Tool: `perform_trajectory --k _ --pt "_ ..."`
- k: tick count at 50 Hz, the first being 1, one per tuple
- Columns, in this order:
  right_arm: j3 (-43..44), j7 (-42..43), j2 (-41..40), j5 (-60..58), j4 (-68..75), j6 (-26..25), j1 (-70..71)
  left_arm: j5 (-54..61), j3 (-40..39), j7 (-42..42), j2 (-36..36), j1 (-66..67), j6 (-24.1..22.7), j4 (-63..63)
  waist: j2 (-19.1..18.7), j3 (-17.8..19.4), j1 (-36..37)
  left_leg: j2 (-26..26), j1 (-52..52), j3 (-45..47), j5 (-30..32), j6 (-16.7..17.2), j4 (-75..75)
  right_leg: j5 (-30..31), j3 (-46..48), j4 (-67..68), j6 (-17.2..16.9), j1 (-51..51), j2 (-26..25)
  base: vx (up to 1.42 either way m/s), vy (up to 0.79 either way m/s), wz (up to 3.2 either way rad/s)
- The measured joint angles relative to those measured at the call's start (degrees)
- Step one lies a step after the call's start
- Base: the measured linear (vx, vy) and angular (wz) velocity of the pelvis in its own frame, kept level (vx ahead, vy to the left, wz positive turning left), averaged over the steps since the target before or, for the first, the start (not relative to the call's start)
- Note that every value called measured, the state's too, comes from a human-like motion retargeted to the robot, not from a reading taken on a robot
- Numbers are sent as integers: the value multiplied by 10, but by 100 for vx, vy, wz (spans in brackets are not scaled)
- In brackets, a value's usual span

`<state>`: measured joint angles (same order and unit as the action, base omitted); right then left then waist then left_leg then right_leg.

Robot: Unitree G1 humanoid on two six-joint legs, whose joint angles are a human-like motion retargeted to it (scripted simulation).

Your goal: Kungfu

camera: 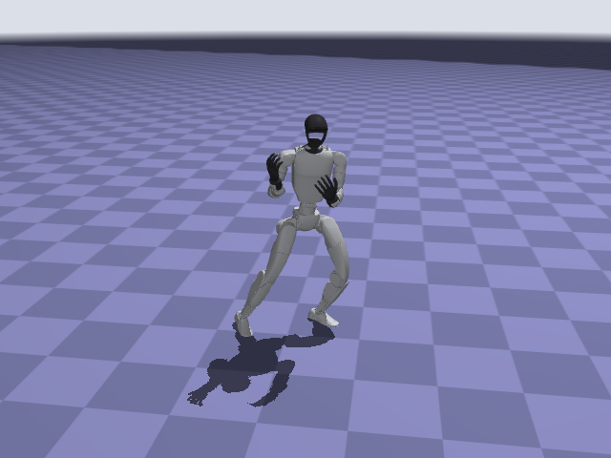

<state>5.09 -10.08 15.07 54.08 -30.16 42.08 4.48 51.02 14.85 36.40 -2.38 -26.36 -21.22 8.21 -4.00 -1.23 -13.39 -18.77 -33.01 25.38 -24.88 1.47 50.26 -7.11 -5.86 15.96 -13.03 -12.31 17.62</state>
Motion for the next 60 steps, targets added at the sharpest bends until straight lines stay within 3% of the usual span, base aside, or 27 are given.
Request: perform_trajectory --k 5,13,20,23,25,27,30,32,33,35,38,40,43,47,50,55,60 --pt "-14 28 31 -79 11 15 26 -64 -51 -20 89 34 -23 -43 8 -16 45 19 -41 -48 2 0 7 -12 86 -16 11 30 8 24 -6 85" --pt "-36 99 108 -234 82 -22 140 -230 -165 -105 237 106 -83 -84 71 -54 224 94 -108 -165 52 15 -19 -73 217 -19 14 94 7 28 -10 162" --pt "-5 159 230 -351 224 -102 299 -347 -312 -224 347 169 -69 -32 122 -16 390 159 -120 -250 138 33 -71 -94 306 -26 9 172 -28 10 -6 200" --pt "-1 147 271 -453 343 -118 386 -411 -382 -281 408 172 -61 75 133 6 441 175 -112 -267 167 43 -94 -97 332 -41 8 208 -52 6 -8 179" --pt "-16 149 290 -550 464 -101 454 -486 -424 -318 455 167 -65 176 141 18 469 184 -102 -277 182 53 -110 -101 341 -46 7 227 -62 12 -1 138" --pt "-42 202 287 -693 627 -71 536 -588 -467 -365 510 159 -65 299 145 25 492 192 -91 -285 192 63 -125 -106 343 -46 4 240 -67 8 10 93" --pt "-67 356 264 -987 891 -53 645 -814 -535 -456 588 140 -47 516 146 28 514 196 -76 -291 199 77 -145 -115 345 -43 4 251 -71 -1 16 55" --pt "-88 423 256 -1145 1067 -175 718 -973 -563 -541 634 108 25 679 144 29 524 196 -68 -297 202 85 -158 -123 348 -43 8 256 -75 -4 12 50" --pt "-78 433 248 -1179 1138 -270 738 -1037 -575 -571 653 89 80 755 143 31 529 198 -65 -301 205 87 -164 -127 350 -44 10 259 -78 -5 9 60" --pt "-45 415 243 -1175 1228 -383 762 -1117 -589 -592 691 63 171 880 146 39 534 202 -57 -311 213 94 -179 -132 355 -48 12 267 -85 1 3 66" --pt "-55 343 255 -1101 1205 -250 751 -1098 -624 -576 704 129 219 892 146 46 533 195 -40 -315 218 106 -203 -139 350 -52 22 275 -98 2 3 33" --pt "-45 397 243 -1108 1183 -205 737 -1064 -660 -593 694 192 192 892 141 43 531 186 -36 -312 222 114 -211 -151 347 -50 33 272 -100 -10 12 -19" --pt "-56 432 241 -1137 1177 -195 734 -1063 -693 -613 674 237 159 892 138 43 530 179 -35 -309 234 123 -222 -167 343 -48 43 268 -101 -11 9 -18" --pt "-48 385 233 -1132 1175 -229 719 -1102 -697 -622 662 244 196 892 137 41 513 175 -23 -317 253 132 -243 -168 341 -46 50 270 -113 -4 3 16" --pt "-51 379 228 -1125 1172 -219 715 -1140 -686 -632 657 214 197 892 133 41 504 169 -14 -316 265 135 -258 -169 343 -46 53 272 -117 -10 7 2" --pt "-52 375 225 -1129 1170 -212 711 -1146 -636 -663 640 121 129 830 132 43 502 165 -2 -322 274 135 -273 -172 337 -42 57 271 -119 -2 2 -3" --pt "-46 332 222 -1094 1168 -235 705 -1071 -543 -612 602 38 6 661 128 44 499 160 7 -326 278 135 -281 -172 334 -42 61 274 -125 0 0 0"
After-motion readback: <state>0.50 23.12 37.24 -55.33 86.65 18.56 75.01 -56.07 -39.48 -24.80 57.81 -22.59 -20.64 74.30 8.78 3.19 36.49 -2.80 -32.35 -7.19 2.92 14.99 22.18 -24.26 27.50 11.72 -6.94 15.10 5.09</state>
